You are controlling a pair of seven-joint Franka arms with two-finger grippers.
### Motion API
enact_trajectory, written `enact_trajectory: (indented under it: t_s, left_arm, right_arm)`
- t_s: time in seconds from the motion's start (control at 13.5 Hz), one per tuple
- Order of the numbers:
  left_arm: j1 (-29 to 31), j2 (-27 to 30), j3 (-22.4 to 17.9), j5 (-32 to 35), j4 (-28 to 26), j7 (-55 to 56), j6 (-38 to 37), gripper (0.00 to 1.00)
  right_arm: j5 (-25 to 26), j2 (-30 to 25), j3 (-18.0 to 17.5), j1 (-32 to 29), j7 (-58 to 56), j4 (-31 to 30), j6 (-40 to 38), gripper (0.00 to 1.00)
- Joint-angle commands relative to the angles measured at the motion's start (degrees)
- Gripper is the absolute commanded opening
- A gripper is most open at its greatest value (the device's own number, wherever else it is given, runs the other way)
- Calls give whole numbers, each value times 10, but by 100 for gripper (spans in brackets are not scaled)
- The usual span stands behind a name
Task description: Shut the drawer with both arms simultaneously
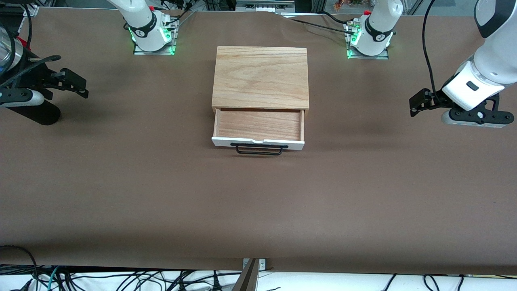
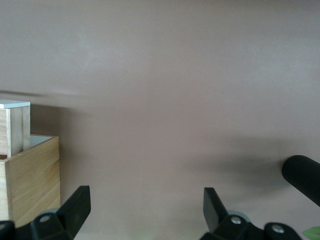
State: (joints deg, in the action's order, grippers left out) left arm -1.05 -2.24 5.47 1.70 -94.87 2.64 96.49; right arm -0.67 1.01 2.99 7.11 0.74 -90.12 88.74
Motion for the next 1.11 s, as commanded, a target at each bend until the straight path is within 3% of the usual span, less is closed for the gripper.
enact_trajectory:
  t_s: [0.0, 1.03]
  left_arm:
    - [9, 9, 3, -10, -9, -15, -3, 100]
    - [8, 9, 4, -11, -9, -11, -3, 100]
  right_arm:
    - [-5, 0, -7, -8, 8, 7, 0, 100]
    - [-5, 0, -6, -8, 8, 7, 3, 100]
